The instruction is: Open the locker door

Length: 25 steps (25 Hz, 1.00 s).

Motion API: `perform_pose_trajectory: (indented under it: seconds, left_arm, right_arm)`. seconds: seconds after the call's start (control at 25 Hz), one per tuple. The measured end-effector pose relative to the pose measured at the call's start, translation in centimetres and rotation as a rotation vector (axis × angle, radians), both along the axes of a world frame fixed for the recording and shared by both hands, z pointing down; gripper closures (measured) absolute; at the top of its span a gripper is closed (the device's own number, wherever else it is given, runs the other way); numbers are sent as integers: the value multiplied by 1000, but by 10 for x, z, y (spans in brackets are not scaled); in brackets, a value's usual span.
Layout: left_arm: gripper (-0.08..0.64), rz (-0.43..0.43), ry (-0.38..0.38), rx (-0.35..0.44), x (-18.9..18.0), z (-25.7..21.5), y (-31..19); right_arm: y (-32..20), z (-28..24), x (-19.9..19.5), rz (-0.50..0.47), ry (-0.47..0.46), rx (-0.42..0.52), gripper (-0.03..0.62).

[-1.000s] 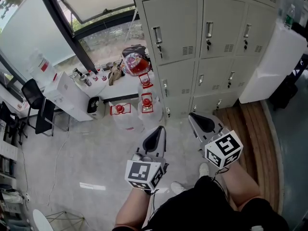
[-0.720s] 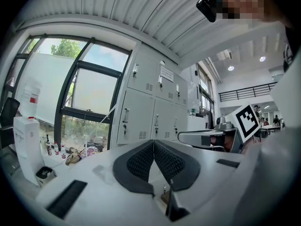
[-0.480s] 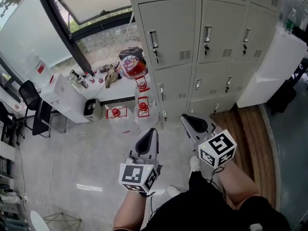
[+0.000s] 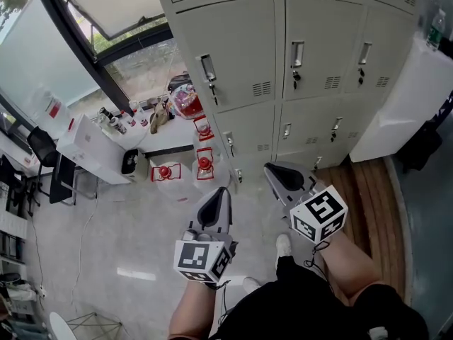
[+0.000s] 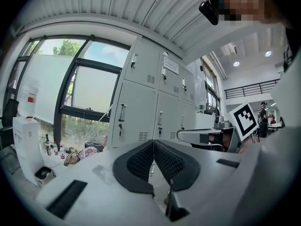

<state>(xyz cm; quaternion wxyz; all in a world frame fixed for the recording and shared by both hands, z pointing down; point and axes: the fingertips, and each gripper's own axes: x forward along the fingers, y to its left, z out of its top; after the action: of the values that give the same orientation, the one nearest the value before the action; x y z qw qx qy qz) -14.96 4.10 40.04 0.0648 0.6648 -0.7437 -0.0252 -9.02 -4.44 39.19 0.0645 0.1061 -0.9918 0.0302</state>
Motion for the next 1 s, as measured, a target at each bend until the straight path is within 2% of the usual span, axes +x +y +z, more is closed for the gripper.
perform_pose_trajectory:
  seconds: [0.44,1.0]
  left_arm:
    - [543,43,-15,-23,14,3,-100]
    - [543,63,-56,30,33,-28,-186]
  right_arm:
    - [-99,2,7,27,-27,-17,538]
    - [-188,-15,24,68,-62,5,538]
